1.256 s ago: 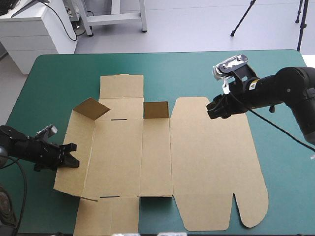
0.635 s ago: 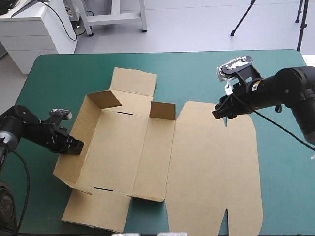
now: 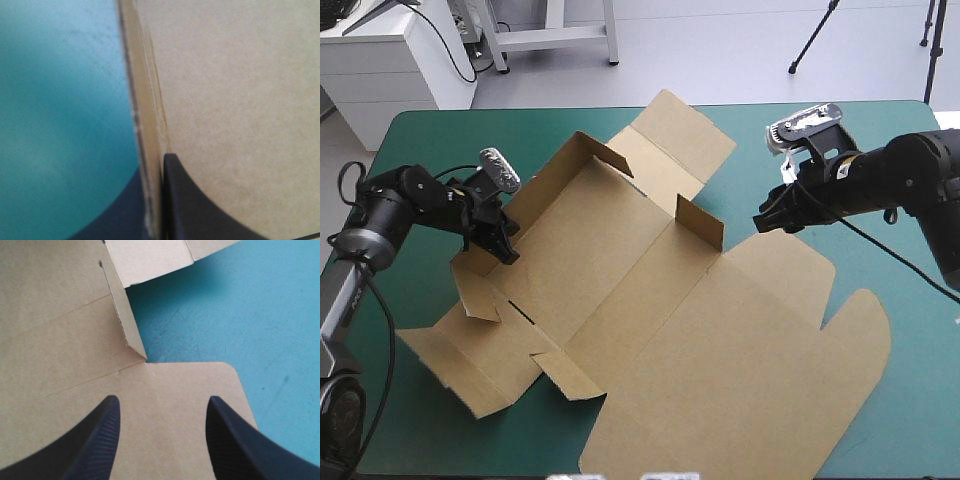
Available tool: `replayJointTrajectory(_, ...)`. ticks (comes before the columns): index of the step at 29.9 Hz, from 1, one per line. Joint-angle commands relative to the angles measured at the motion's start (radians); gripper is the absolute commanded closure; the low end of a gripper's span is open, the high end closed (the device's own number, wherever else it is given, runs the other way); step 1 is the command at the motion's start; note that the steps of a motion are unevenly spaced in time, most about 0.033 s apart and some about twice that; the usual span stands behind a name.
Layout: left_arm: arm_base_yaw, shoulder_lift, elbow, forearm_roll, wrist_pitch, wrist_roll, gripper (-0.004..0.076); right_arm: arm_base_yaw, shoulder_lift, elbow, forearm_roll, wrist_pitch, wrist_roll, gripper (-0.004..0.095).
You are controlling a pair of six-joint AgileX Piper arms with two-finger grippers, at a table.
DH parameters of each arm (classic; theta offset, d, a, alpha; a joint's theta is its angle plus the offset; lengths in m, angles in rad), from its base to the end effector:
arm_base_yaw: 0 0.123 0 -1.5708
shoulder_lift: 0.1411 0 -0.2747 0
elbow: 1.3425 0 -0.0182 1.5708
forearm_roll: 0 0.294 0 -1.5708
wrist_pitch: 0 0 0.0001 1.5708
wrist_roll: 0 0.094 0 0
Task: Fold the box
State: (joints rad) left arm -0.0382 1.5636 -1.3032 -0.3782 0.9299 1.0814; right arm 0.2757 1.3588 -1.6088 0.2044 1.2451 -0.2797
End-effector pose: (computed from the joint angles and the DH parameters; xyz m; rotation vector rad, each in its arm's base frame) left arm 0.3713 -0.0421 0.2838 1.1893 2.2729 -0.0971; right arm 0.2925 0.1015 0.4390 -0.6780 2.3726 0.2659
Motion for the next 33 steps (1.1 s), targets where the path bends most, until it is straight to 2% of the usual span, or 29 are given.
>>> replayJointTrajectory(1,-0.066,-0.008,-0.054,0.014,-0.121,0.051,0.0733,-0.006,-0.034,-0.032,-0.004,-0.001,0.014,0.0431)
replayJointTrajectory(9,-0.168,0.055,-0.165,0.109,-0.359,0.051,0.0733,-0.006,-0.034,-0.032,-0.100,-0.007,0.064,0.0430)
replayJointTrajectory(19,-0.200,0.136,-0.347,0.176,-0.410,0.088,0.0733,-0.006,-0.034,-0.032,-0.098,0.001,0.071,0.0430)
replayJointTrajectory(26,-0.306,0.169,-0.356,0.216,-0.547,0.092,0.0734,-0.009,-0.037,-0.029,-0.134,0.001,0.104,0.0430)
replayJointTrajectory(33,-0.405,0.193,-0.356,0.349,-0.626,0.082,0.0734,-0.110,-0.067,0.043,-0.148,0.001,0.108,0.0430)
